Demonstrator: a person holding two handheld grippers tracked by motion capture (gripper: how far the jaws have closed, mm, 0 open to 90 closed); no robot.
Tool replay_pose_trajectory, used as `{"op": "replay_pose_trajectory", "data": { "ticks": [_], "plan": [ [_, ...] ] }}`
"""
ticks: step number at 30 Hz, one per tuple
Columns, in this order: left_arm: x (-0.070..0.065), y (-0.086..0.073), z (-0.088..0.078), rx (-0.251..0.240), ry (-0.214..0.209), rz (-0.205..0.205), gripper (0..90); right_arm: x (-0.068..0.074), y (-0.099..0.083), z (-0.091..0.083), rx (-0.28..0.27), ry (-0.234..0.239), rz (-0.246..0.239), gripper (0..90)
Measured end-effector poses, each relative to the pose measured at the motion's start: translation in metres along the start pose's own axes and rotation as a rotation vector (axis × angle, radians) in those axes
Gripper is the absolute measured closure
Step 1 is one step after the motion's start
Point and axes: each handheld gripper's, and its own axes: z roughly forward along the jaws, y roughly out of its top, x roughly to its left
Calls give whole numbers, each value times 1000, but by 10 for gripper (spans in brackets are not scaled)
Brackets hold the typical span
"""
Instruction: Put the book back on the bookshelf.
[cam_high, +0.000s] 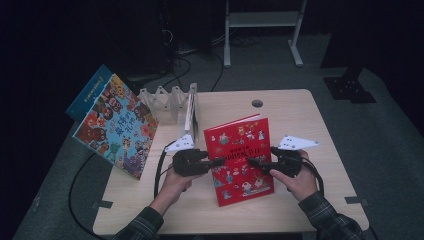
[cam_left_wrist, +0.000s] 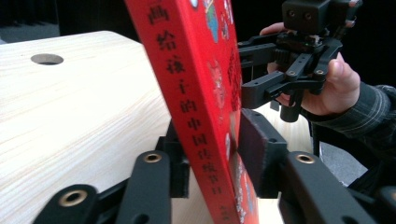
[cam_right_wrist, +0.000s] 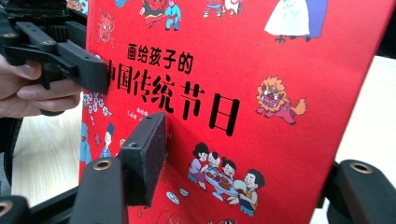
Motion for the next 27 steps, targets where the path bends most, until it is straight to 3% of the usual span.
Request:
{"op": "replay_pose_trajectory", "data": {
  "ticks": [6,10,17,23,27],
  "plan": [
    [-1,3,0,-7,-17,-22,684,0,0,-2,-6,-1,-4,358],
    [1,5,-2,-29,-30,-25,722,0,1,-7,1,-24,-50,393],
    [3,7,-7,-43,-16,-19,768,-4,-1,-9,28,-50,-69,332],
    [-2,13,-13,-49,22,39,788,-5,-2,-7,45,-67,-75,325],
    [-1,12,-15,-47,11,60,787,-7,-6,-2,81,-74,-78,339]
  ]
}}
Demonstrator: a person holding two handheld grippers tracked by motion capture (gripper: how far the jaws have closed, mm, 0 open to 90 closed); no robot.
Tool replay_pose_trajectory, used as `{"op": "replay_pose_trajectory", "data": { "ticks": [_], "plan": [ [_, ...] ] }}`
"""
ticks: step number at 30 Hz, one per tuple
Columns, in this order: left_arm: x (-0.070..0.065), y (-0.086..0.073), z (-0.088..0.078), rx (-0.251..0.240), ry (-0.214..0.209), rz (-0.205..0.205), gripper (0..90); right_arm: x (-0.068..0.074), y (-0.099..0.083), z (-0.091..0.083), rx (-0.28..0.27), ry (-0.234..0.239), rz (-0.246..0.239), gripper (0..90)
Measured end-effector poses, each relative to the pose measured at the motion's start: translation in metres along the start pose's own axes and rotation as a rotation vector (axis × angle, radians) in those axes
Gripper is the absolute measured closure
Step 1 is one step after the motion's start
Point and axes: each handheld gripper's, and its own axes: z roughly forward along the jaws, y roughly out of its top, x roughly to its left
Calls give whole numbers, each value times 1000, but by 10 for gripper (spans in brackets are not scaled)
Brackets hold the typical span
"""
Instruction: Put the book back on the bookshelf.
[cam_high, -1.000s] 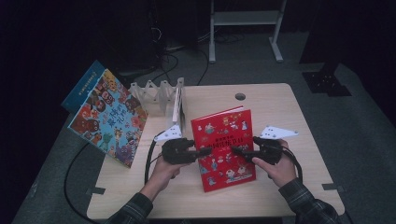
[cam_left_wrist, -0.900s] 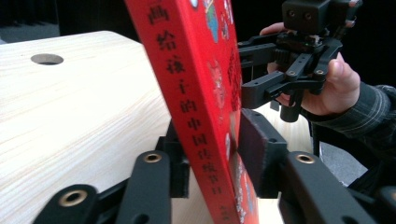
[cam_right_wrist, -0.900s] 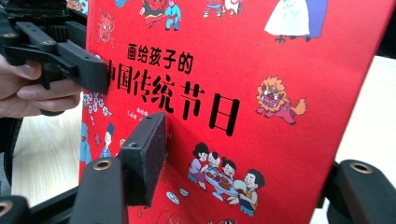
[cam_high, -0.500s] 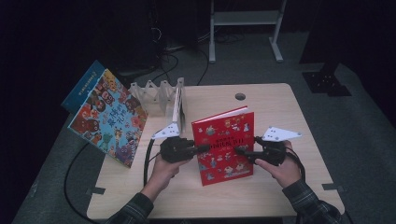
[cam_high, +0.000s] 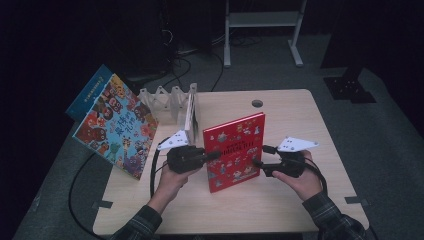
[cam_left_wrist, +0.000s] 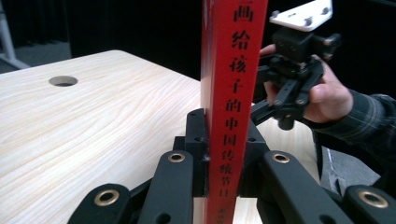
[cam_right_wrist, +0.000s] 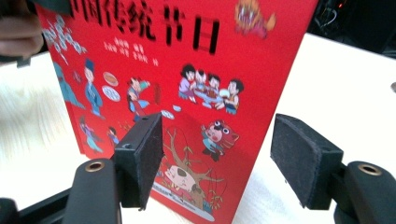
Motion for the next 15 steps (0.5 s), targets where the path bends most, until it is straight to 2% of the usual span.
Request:
{"op": "replay_pose_trajectory", "data": {
  "ticks": [3,7,9,11,15],
  "plan": [
    [-2,0,1,0,-3,18,778,2,-1,5,20,2,-13,346],
    [-3,-4,5,13,-11,28,745,2,-1,5,25,16,2,421],
    [-6,-4,8,24,-9,44,741,5,-2,8,40,12,-16,403],
    [-9,-2,8,35,17,60,756,7,-2,9,44,-7,-39,411],
    [-7,-1,7,26,22,24,785,4,-3,7,46,-2,-29,429]
  ]
}}
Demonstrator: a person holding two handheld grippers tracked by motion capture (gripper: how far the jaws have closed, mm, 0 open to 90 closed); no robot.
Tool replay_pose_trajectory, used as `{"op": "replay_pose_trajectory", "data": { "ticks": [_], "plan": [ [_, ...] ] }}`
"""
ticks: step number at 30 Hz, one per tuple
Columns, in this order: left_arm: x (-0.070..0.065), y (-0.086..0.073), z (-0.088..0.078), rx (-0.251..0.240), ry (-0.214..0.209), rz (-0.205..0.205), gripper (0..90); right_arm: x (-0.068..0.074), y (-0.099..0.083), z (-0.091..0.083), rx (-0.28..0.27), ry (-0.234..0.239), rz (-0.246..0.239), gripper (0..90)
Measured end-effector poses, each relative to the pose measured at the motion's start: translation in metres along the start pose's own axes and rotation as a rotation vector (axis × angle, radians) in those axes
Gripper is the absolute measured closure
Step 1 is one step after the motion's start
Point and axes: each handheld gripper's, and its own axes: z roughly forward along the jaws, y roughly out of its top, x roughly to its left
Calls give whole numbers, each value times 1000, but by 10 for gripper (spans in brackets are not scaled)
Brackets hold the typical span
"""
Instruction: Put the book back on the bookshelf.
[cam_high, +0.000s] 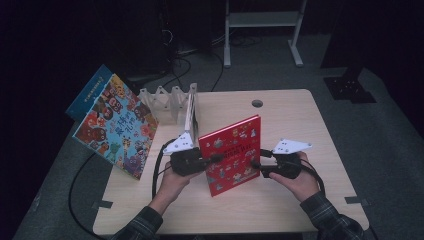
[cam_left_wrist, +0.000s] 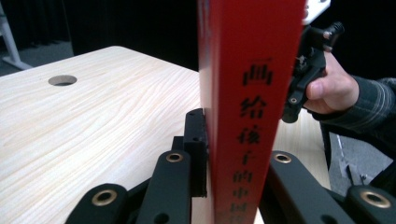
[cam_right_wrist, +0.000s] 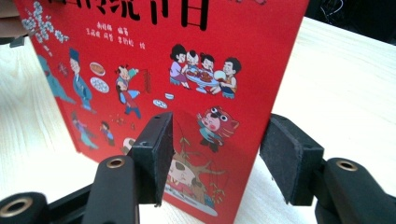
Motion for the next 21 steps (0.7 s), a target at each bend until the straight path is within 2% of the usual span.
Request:
{"op": "replay_pose_trajectory", "data": {
  "ticks": [2,6,9,11,14,15,16,19,21],
  "plan": [
    [-1,1,0,-4,17,0,791,-1,0,-2,-2,-8,-2,421],
    [1,3,-3,-9,29,-27,793,-9,-1,-8,-29,-27,35,419],
    [3,4,-7,-18,37,-34,793,-18,-4,-13,-38,-70,58,405],
    [4,5,-10,-29,41,-40,793,-26,-8,-14,-34,-115,87,382],
    [6,7,-14,-42,47,-52,793,-39,-15,-11,46,-193,147,351],
    [7,7,-16,-44,53,-53,793,-43,-19,-9,69,-214,151,340],
    [7,8,-18,-45,59,-55,793,-47,-22,-8,93,-223,164,327],
    [8,9,-23,-52,71,-62,793,-57,-30,-5,158,-255,162,303],
    [9,10,-26,-56,79,-66,793,-62,-33,-4,172,-268,168,291]
  ]
}}
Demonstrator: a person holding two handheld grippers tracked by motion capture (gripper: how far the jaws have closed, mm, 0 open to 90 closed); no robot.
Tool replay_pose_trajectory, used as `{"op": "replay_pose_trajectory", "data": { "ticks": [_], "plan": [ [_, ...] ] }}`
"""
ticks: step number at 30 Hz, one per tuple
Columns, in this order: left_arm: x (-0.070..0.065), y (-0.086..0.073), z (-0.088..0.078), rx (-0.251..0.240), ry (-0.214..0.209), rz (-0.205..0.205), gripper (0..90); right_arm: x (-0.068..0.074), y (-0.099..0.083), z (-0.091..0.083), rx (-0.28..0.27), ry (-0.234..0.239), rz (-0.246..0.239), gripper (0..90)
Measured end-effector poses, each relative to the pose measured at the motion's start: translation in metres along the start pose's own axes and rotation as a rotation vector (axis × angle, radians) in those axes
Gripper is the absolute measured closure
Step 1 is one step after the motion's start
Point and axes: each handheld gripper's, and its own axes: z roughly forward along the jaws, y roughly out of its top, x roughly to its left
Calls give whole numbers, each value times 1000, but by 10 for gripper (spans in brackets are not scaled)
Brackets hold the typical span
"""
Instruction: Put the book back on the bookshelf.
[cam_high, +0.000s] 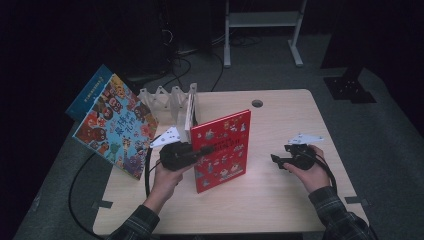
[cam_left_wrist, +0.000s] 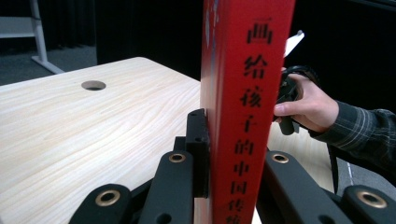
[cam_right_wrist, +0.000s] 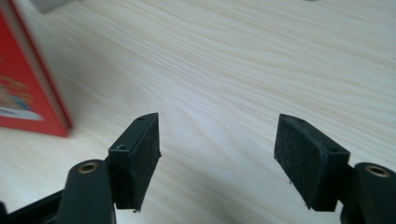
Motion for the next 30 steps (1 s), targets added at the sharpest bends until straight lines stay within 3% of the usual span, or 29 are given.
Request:
{"op": "replay_pose_trajectory", "data": {
  "ticks": [4,13,20,23,27,30],
  "plan": [
    [2,2,-7,-2,25,-4,793,-9,-5,6,32,-7,16,269],
    [6,8,-31,-23,73,-12,793,-29,-17,17,83,-72,32,265],
    [12,11,-50,-22,123,-28,794,-35,-22,23,124,-90,35,241],
    [15,11,-58,-24,149,-39,794,-36,-24,23,117,-82,55,227],
    [19,12,-72,-46,174,-60,794,-39,-29,26,72,-97,70,124],
    [21,13,-83,-62,195,-67,794,-40,-31,28,52,-113,84,121]
  ]
}}
